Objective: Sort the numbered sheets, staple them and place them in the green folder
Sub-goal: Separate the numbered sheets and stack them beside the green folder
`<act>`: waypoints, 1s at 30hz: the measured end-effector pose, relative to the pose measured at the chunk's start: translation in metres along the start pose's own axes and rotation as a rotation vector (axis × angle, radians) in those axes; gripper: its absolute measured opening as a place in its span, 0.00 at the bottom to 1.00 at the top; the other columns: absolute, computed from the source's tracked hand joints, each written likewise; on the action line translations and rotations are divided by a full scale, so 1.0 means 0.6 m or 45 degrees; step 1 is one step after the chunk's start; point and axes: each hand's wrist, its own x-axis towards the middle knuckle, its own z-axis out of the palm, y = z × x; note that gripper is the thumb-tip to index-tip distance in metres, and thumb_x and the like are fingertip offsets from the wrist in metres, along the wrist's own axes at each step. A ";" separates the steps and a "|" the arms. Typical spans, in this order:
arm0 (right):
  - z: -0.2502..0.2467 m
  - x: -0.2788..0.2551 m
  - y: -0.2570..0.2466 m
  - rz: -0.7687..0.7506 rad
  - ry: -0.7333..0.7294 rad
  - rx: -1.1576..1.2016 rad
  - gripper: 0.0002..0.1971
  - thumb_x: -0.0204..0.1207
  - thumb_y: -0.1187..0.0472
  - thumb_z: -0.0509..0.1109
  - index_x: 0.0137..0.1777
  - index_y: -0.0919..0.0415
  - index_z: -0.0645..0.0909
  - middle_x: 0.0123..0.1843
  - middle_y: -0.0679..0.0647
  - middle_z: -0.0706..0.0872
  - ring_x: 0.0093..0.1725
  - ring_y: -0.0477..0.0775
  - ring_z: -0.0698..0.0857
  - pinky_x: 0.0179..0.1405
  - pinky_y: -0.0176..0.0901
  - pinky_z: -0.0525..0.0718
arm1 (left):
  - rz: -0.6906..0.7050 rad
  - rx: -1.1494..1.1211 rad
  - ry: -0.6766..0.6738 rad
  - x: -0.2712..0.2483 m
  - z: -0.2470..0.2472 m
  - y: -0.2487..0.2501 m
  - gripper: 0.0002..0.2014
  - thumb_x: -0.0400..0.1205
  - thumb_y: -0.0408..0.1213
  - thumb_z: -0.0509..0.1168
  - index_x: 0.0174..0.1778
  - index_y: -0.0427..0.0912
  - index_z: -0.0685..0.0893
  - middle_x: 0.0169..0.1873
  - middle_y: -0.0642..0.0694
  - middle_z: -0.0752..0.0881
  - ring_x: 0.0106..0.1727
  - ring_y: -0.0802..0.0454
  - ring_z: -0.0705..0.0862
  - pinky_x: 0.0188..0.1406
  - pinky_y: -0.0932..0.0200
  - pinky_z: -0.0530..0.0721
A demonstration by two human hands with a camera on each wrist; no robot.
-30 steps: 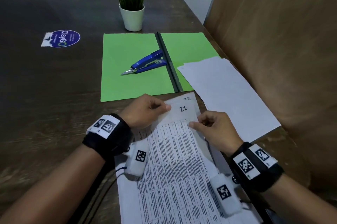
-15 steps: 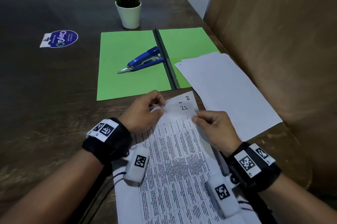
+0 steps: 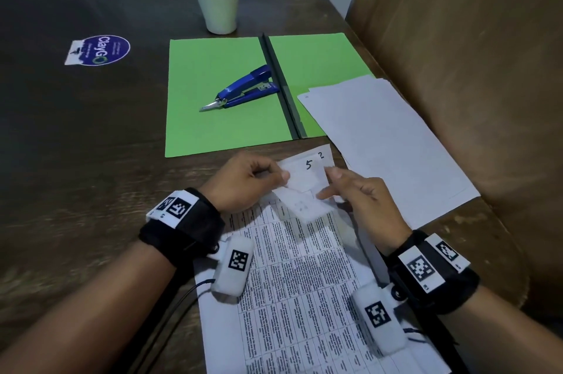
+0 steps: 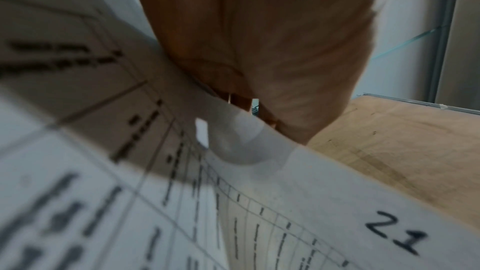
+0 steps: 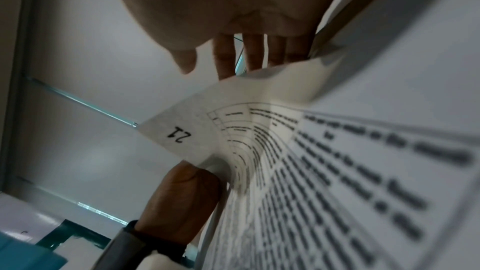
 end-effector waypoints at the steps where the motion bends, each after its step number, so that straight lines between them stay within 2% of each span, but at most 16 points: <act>1: 0.003 0.000 -0.005 0.045 0.074 0.093 0.27 0.75 0.39 0.71 0.41 0.67 0.91 0.54 0.51 0.92 0.53 0.48 0.90 0.50 0.44 0.85 | -0.004 0.001 -0.018 0.000 0.001 0.001 0.11 0.84 0.46 0.70 0.38 0.49 0.92 0.20 0.59 0.77 0.23 0.62 0.72 0.36 0.61 0.79; 3: 0.006 0.002 -0.004 0.059 0.210 0.113 0.17 0.76 0.51 0.75 0.45 0.68 0.88 0.43 0.61 0.90 0.40 0.52 0.85 0.34 0.40 0.83 | -0.009 -0.003 -0.026 -0.002 0.002 0.003 0.10 0.83 0.45 0.72 0.37 0.47 0.92 0.20 0.61 0.79 0.22 0.66 0.74 0.43 0.58 0.82; 5: 0.007 0.006 0.002 0.007 0.243 0.001 0.09 0.72 0.60 0.81 0.44 0.64 0.86 0.36 0.58 0.85 0.34 0.51 0.80 0.27 0.38 0.80 | -0.009 -0.019 -0.001 0.000 0.002 0.001 0.05 0.79 0.42 0.76 0.42 0.44 0.92 0.32 0.61 0.88 0.32 0.71 0.82 0.45 0.61 0.80; 6: 0.007 0.008 0.004 0.003 0.239 -0.041 0.08 0.69 0.62 0.83 0.41 0.62 0.86 0.34 0.54 0.84 0.32 0.50 0.78 0.26 0.36 0.78 | 0.001 -0.016 0.024 0.002 0.002 -0.002 0.06 0.77 0.40 0.79 0.45 0.46 0.90 0.40 0.59 0.91 0.41 0.70 0.86 0.49 0.62 0.81; 8: 0.009 0.011 0.008 0.025 0.235 -0.085 0.09 0.67 0.64 0.84 0.36 0.60 0.85 0.30 0.49 0.83 0.26 0.45 0.76 0.23 0.33 0.76 | 0.010 0.002 0.068 0.006 0.002 -0.012 0.13 0.73 0.38 0.81 0.50 0.52 0.87 0.50 0.58 0.90 0.54 0.62 0.87 0.58 0.58 0.84; 10: 0.009 0.013 0.010 0.023 0.227 -0.097 0.11 0.67 0.66 0.84 0.32 0.60 0.84 0.27 0.47 0.81 0.22 0.41 0.74 0.22 0.31 0.74 | -0.004 0.000 0.071 0.007 0.001 -0.012 0.17 0.73 0.36 0.82 0.53 0.54 0.85 0.53 0.56 0.88 0.57 0.56 0.87 0.59 0.52 0.87; 14: 0.007 0.013 0.017 -0.033 0.195 -0.181 0.11 0.68 0.67 0.84 0.31 0.60 0.84 0.28 0.47 0.81 0.24 0.41 0.75 0.26 0.32 0.75 | 0.001 -0.042 0.060 0.006 0.003 -0.007 0.18 0.73 0.32 0.81 0.54 0.52 0.85 0.54 0.56 0.88 0.58 0.56 0.88 0.59 0.52 0.89; 17: 0.004 0.011 0.021 -0.152 0.133 -0.267 0.13 0.70 0.68 0.83 0.29 0.57 0.84 0.28 0.42 0.81 0.27 0.40 0.76 0.31 0.34 0.75 | 0.012 -0.055 0.090 0.007 0.002 -0.008 0.17 0.72 0.31 0.82 0.51 0.50 0.85 0.53 0.55 0.89 0.55 0.57 0.88 0.56 0.53 0.90; 21: 0.000 0.012 0.027 -0.228 0.055 -0.410 0.16 0.73 0.65 0.81 0.28 0.50 0.82 0.30 0.39 0.81 0.28 0.41 0.75 0.34 0.37 0.74 | 0.033 -0.023 0.120 0.007 0.000 -0.015 0.19 0.70 0.33 0.84 0.49 0.51 0.83 0.51 0.56 0.88 0.55 0.61 0.86 0.61 0.62 0.83; 22: 0.000 0.012 0.026 -0.228 0.046 -0.429 0.16 0.73 0.64 0.81 0.28 0.49 0.82 0.30 0.39 0.81 0.28 0.41 0.75 0.33 0.37 0.74 | 0.038 -0.013 0.118 0.008 0.000 -0.015 0.18 0.69 0.34 0.84 0.48 0.52 0.84 0.51 0.56 0.88 0.55 0.62 0.86 0.61 0.61 0.83; 24: 0.004 0.008 0.019 -0.242 0.017 -0.442 0.15 0.73 0.63 0.81 0.29 0.50 0.83 0.30 0.39 0.81 0.28 0.41 0.75 0.33 0.36 0.74 | 0.038 0.002 0.095 0.009 -0.001 -0.015 0.15 0.70 0.34 0.84 0.43 0.55 0.86 0.49 0.55 0.90 0.54 0.58 0.88 0.61 0.54 0.87; 27: 0.012 -0.002 0.000 -0.231 0.006 -0.305 0.11 0.73 0.55 0.80 0.31 0.55 0.88 0.28 0.43 0.83 0.27 0.41 0.76 0.31 0.35 0.74 | 0.043 0.014 0.034 0.010 0.000 -0.016 0.10 0.70 0.32 0.83 0.36 0.50 0.91 0.46 0.52 0.91 0.51 0.49 0.90 0.57 0.41 0.89; 29: 0.013 -0.003 -0.007 -0.154 0.083 -0.183 0.15 0.72 0.47 0.76 0.33 0.58 0.88 0.25 0.49 0.83 0.24 0.44 0.77 0.28 0.35 0.75 | 0.047 0.033 -0.002 0.010 -0.001 -0.017 0.11 0.70 0.27 0.82 0.36 0.49 0.92 0.46 0.51 0.91 0.49 0.47 0.90 0.54 0.39 0.90; 30: 0.012 0.000 -0.005 -0.110 0.143 -0.137 0.15 0.72 0.47 0.76 0.35 0.58 0.88 0.26 0.53 0.84 0.24 0.46 0.79 0.27 0.36 0.77 | 0.049 0.043 -0.016 0.010 -0.002 -0.017 0.13 0.70 0.24 0.81 0.35 0.48 0.92 0.46 0.51 0.91 0.48 0.48 0.90 0.52 0.39 0.90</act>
